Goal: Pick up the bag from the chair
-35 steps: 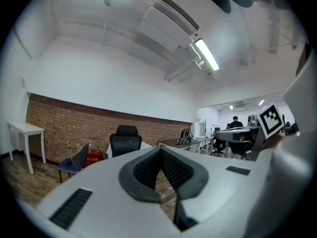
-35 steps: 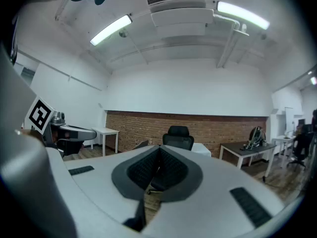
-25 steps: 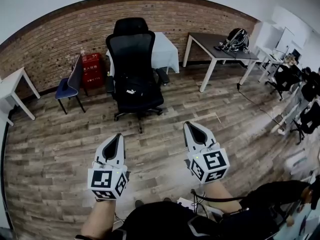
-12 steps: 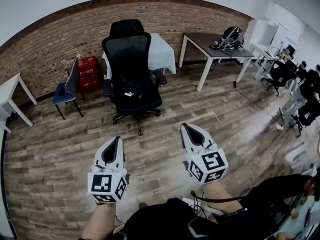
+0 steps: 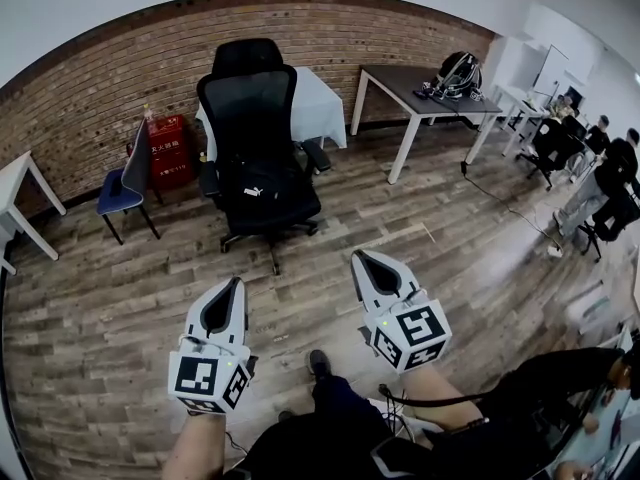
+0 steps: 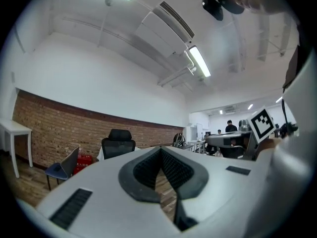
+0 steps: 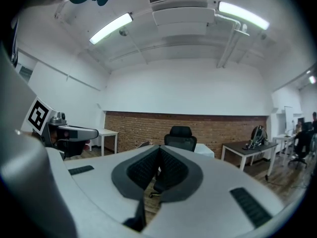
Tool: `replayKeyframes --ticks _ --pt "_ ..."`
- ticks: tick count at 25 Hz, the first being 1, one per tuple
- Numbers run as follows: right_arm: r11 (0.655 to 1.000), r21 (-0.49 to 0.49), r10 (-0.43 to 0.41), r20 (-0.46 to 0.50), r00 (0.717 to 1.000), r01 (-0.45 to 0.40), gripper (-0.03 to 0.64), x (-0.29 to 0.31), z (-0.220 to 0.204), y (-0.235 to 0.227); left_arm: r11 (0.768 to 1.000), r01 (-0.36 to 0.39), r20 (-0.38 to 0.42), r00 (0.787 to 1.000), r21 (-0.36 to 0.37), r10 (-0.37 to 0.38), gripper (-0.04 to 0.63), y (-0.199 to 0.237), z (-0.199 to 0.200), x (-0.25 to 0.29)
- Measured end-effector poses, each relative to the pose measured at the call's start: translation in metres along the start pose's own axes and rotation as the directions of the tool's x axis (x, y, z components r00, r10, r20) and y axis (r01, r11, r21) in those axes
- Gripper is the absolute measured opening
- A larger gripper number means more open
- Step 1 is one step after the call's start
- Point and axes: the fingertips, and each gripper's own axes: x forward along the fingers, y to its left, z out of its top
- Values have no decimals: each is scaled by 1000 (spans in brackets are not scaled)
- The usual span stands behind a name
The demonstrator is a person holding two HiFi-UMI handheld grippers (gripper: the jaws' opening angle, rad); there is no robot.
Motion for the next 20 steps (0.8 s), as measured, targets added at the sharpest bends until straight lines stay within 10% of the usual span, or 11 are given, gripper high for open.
replayKeyframes --ticks 20 --pt "995 47 91 28 995 -92 15 156 7 -110 998 -56 23 998 -24 57 11 51 8 160"
